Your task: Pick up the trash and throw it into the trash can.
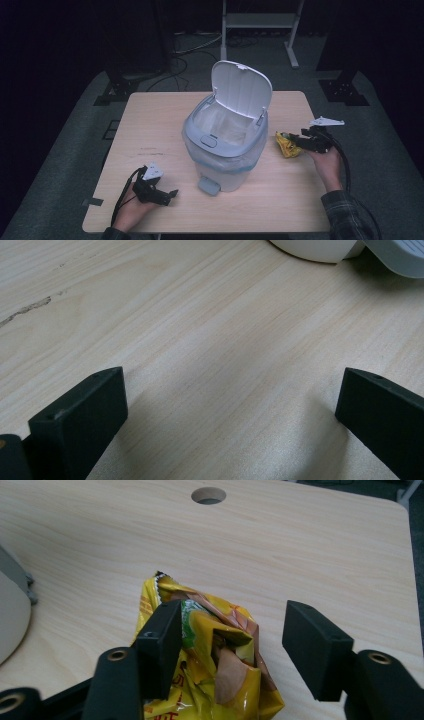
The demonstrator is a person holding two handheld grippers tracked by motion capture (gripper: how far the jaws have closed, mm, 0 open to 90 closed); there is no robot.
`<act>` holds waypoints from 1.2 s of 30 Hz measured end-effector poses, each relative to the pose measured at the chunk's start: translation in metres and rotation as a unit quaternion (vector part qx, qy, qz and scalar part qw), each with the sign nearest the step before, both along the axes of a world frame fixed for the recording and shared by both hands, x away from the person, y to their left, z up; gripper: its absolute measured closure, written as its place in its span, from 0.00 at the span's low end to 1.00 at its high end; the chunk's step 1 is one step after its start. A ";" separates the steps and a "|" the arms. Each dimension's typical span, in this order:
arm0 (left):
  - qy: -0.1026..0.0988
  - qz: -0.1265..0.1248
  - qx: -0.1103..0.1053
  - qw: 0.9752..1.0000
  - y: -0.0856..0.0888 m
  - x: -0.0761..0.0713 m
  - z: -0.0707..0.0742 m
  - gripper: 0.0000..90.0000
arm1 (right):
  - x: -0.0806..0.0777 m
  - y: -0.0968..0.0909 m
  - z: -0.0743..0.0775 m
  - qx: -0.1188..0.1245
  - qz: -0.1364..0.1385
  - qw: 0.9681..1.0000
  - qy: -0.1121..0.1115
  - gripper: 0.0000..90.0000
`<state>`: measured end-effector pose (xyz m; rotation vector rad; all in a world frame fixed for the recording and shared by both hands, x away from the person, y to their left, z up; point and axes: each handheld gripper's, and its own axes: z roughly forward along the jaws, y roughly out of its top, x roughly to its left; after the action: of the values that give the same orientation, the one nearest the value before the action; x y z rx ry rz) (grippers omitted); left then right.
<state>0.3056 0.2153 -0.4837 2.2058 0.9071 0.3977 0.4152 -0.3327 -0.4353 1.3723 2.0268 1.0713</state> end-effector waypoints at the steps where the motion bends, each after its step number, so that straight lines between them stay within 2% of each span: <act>1: 0.000 0.000 0.000 1.000 0.000 0.000 0.000 0.00 | 0.000 -0.001 -0.001 0.003 0.001 1.000 0.002 0.47; 8: 0.000 0.000 0.000 1.000 0.000 0.000 0.000 0.00 | 0.002 -0.003 -0.007 0.006 0.010 1.000 0.014 0.58; 12: 0.000 0.000 0.000 1.000 0.000 0.000 0.000 0.00 | 0.002 -0.003 -0.011 -0.001 0.012 1.000 0.020 0.59; 20: 0.000 0.000 0.000 1.000 0.000 0.000 0.000 0.00 | 0.000 -0.003 -0.012 -0.006 0.014 1.000 0.024 0.67; 26: 0.000 0.000 0.000 1.000 0.000 0.000 0.000 0.00 | -0.002 -0.002 -0.011 -0.007 0.022 0.999 0.029 0.81; 36: 0.000 0.000 0.000 1.000 0.000 0.000 0.000 0.00 | -0.004 0.001 -0.006 -0.009 0.030 0.999 0.041 0.91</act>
<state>0.3056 0.2153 -0.4837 2.2058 0.9072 0.3979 0.4112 -0.3319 -0.4415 1.3747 2.1450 1.0340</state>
